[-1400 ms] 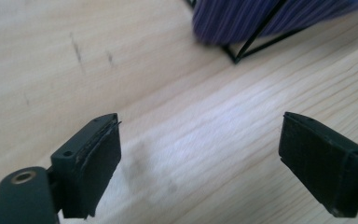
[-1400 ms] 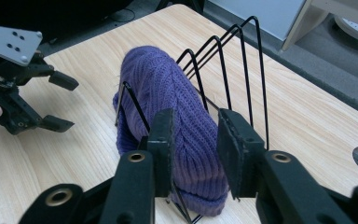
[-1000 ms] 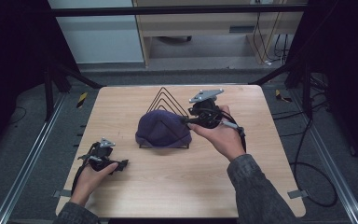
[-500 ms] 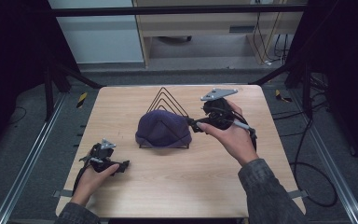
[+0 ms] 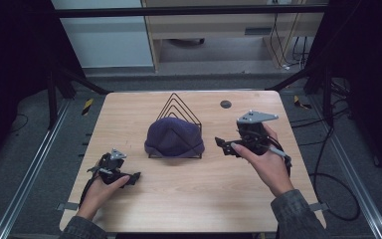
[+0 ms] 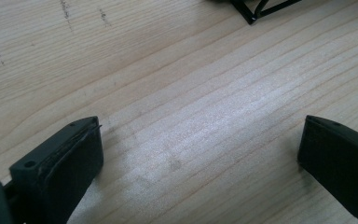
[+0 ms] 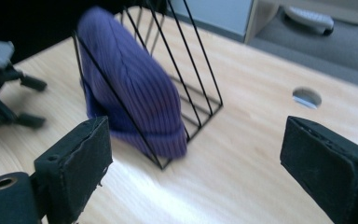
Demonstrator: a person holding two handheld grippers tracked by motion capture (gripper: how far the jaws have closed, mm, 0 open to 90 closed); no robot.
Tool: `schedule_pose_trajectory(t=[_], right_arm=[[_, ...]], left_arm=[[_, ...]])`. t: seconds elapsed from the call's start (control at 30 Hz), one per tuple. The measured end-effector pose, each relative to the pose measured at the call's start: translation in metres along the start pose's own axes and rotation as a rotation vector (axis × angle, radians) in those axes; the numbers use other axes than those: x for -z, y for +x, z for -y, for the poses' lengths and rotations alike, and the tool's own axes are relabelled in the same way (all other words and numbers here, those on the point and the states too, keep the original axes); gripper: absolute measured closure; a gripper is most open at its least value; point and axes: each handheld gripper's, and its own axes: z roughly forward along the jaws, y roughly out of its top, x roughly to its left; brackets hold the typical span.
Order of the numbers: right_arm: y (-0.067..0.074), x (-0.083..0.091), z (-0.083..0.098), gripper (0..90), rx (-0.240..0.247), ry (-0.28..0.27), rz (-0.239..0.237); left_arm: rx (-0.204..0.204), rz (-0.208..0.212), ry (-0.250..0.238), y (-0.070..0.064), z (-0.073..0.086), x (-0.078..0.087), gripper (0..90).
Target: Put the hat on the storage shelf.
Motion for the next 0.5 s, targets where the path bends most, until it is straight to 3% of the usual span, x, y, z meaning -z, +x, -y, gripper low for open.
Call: schedule_pose_trajectory(t=[0.4, 0.5], right_arm=[[-0.017, -0.009, 0.061, 6.4, -0.048, 0.078, -0.006], [-0.022, -0.013, 0.075, 6.5, -0.047, 0.107, 0.012]], left_arm=[[0.007, -0.005, 0.003, -0.001, -0.001, -0.001, 0.0], [0.011, -0.004, 0.003, -0.002, -0.001, -0.001, 0.0]])
